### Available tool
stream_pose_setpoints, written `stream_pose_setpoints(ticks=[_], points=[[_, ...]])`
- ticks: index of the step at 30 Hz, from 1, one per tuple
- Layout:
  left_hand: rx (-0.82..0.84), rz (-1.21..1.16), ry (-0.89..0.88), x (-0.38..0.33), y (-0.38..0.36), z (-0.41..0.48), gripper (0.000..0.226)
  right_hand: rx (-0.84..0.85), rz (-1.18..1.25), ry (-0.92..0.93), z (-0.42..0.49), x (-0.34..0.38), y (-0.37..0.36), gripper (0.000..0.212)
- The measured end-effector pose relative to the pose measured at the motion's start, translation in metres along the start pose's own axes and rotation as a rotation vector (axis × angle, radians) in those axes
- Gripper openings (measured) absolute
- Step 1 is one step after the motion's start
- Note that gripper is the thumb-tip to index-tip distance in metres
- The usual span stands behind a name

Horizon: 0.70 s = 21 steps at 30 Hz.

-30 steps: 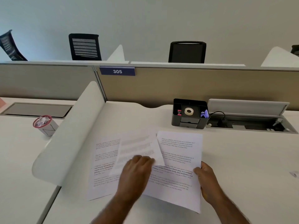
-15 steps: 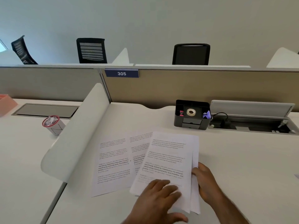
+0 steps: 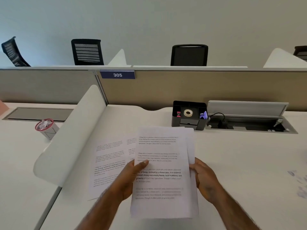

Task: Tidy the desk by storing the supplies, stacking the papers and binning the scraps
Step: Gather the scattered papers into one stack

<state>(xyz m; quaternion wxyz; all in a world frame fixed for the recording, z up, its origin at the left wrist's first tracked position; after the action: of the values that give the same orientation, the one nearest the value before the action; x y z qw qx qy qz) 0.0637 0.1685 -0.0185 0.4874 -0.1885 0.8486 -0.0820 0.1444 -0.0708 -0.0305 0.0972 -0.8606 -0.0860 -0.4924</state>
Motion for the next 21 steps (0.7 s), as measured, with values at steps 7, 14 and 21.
stream_pose_setpoints(ticks=[7,14,21], points=[[-0.098,0.246,-0.194,0.005,-0.010,-0.008,0.035,0.065,-0.074,0.136,-0.008,0.015,-0.003,0.030],[-0.208,0.282,-0.279,0.027,-0.006,-0.012,0.025,-0.060,-0.155,0.308,-0.017,0.017,0.008,0.029],[-0.279,0.349,-0.310,0.042,-0.003,-0.008,0.020,-0.066,-0.298,0.286,-0.008,-0.005,0.004,0.026]])
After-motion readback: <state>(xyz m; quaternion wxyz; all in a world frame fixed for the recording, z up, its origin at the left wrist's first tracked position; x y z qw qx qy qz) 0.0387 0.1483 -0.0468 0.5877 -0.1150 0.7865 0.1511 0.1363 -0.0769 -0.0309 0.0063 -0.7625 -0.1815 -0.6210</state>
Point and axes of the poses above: each hand's wrist, its own z-axis towards the middle knuckle, its own y-axis out of the back of the hand, x = y × z, the point moved 7 cm from there along z, towards the middle knuckle, and after that the axes turned 2 degrees about -z, right-handed, at the moved point
